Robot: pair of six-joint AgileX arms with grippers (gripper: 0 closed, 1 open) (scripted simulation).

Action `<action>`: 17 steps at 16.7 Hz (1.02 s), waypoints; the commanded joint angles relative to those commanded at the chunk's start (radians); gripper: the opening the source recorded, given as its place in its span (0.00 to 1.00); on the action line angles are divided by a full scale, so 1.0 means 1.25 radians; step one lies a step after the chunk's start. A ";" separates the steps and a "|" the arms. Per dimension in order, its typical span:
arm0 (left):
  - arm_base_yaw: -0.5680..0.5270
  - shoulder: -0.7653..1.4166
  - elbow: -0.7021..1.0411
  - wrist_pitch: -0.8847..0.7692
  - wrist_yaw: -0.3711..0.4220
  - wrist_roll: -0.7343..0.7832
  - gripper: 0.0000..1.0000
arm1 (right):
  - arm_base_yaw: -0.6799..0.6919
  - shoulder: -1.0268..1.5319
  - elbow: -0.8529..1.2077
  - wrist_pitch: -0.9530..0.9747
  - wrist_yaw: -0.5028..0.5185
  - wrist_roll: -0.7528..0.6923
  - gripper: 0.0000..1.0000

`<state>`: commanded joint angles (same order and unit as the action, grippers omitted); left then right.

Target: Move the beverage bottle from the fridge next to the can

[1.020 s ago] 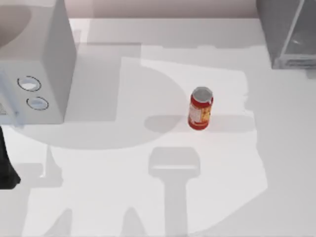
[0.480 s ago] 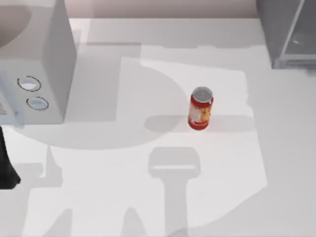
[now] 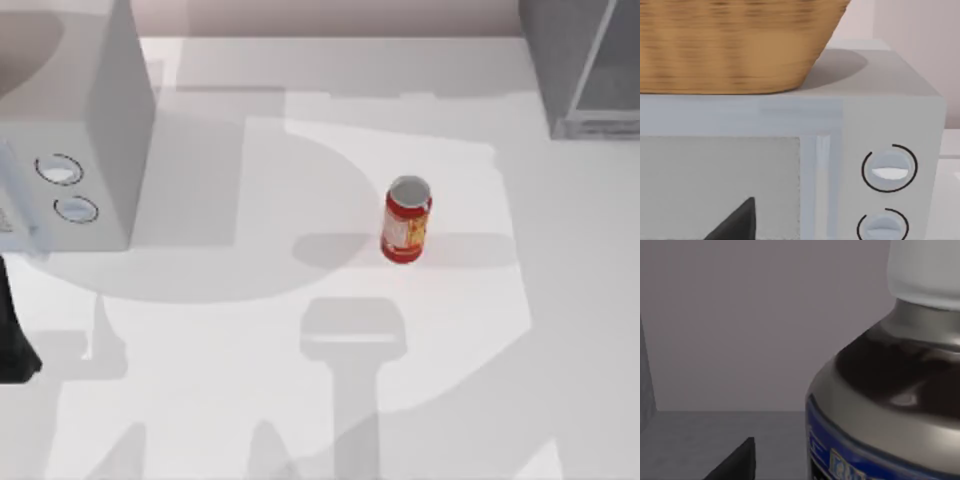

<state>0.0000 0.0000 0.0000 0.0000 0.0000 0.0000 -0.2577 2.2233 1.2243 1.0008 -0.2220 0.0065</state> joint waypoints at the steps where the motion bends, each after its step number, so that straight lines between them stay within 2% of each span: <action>1: 0.000 0.000 0.000 0.000 0.000 0.000 1.00 | 0.001 0.004 0.007 -0.003 0.001 0.000 1.00; 4: 0.000 0.000 0.000 0.000 0.000 0.000 1.00 | 0.001 0.004 0.007 -0.004 0.001 0.000 1.00; 17: 0.000 0.000 0.000 0.000 0.000 0.000 1.00 | 0.001 0.004 0.007 -0.004 0.001 0.000 0.02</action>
<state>0.0000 0.0000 0.0000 0.0000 0.0000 0.0000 -0.2565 2.2282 1.2331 0.9963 -0.2208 0.0064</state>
